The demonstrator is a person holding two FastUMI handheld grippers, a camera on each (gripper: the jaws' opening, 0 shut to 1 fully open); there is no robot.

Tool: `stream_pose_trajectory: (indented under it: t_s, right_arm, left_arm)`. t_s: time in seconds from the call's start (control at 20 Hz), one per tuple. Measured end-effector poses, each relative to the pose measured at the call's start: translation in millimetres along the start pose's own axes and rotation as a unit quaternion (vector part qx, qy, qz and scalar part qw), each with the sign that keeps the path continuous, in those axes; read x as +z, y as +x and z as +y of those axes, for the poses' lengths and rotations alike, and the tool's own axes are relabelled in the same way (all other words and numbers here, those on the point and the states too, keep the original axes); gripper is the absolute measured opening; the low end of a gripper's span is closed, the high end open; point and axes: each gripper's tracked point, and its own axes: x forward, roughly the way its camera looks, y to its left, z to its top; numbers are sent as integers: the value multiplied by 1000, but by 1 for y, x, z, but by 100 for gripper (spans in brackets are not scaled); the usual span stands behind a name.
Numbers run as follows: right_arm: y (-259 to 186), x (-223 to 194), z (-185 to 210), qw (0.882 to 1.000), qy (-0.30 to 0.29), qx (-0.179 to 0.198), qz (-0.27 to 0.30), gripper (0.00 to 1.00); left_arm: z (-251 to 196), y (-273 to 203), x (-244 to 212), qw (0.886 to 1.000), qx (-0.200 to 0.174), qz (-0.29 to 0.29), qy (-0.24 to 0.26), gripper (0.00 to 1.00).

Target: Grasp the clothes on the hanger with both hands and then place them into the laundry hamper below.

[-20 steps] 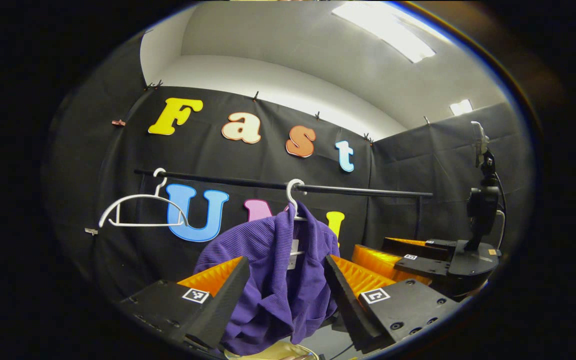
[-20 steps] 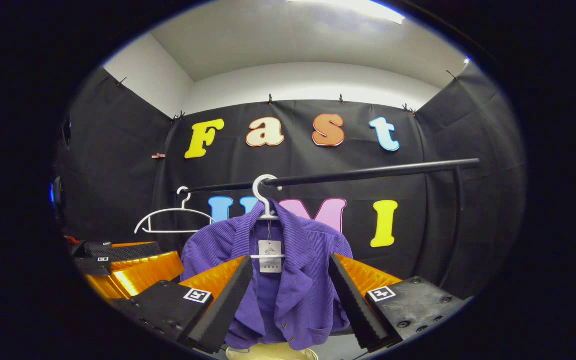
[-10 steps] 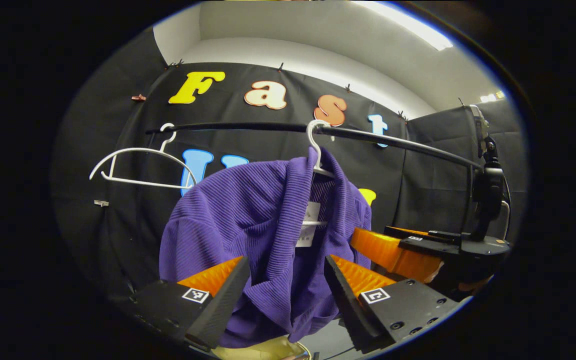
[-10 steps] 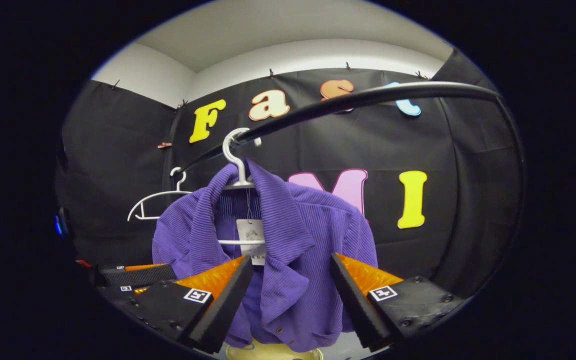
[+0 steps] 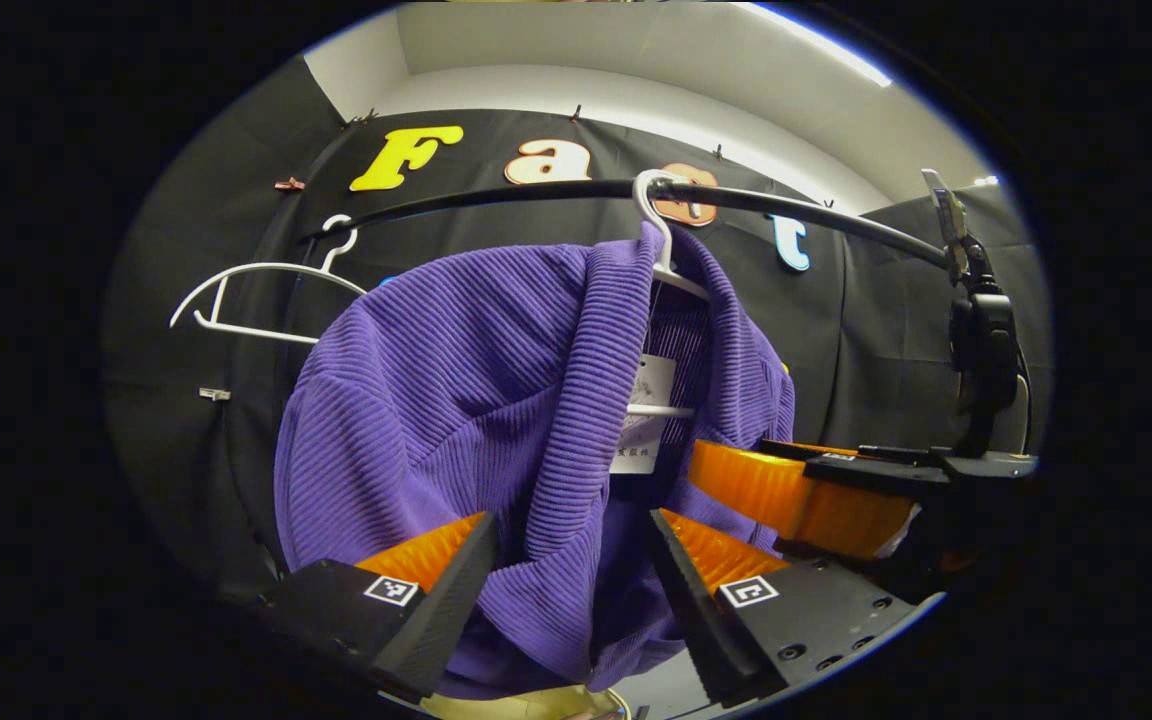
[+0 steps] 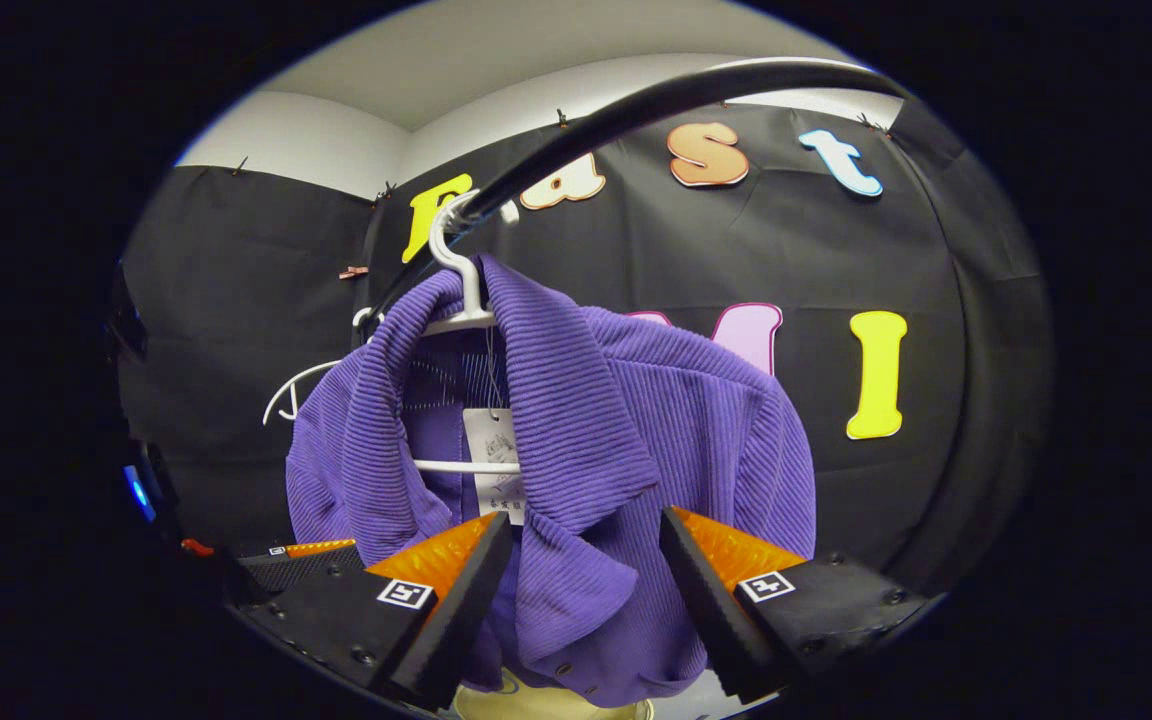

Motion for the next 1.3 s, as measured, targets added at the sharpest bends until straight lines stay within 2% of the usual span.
stream_pose_trajectory:
  t_s: [0.2,0.25,0.3,0.35,0.4,0.45,0.55,0.6,0.65,0.9,1.15,1.3]
  right_arm:
    - [19,-12,0,1000,-6,2,15,84]
    - [23,-11,-2,1000,-11,1,13,58]
    - [27,-12,-1,1000,-13,4,14,49]
    - [27,-15,-3,1000,-20,-2,17,53]
    - [29,-13,-14,999,-29,-24,14,57]
    - [25,-8,-10,999,-35,-16,10,9]
    - [26,-13,-8,999,-48,-16,18,10]
    - [24,-14,-8,999,-51,-11,15,10]
    - [21,-15,-9,999,-50,-8,15,4]
    - [10,-6,-21,999,-43,-12,4,4]
    - [-17,19,-35,996,-65,-46,-26,4]
    - [-30,49,-40,991,-92,-67,-66,4]
  left_arm:
    - [5,20,-5,1000,2,2,-4,89]
    - [7,25,-6,1000,2,4,-7,87]
    - [8,29,-7,1000,3,7,-10,86]
    - [13,35,-6,1000,7,8,-10,77]
    - [19,39,-5,1000,17,7,-10,60]
    - [27,38,-3,999,34,6,-8,43]
    - [28,40,-5,999,28,10,-20,10]
    - [29,39,-5,999,28,13,-25,9]
    - [31,39,-4,999,30,15,-26,7]
    - [38,18,7,999,44,13,-23,6]
    - [57,-17,40,997,79,-20,-5,5]
    - [68,-31,65,995,91,-45,-15,6]
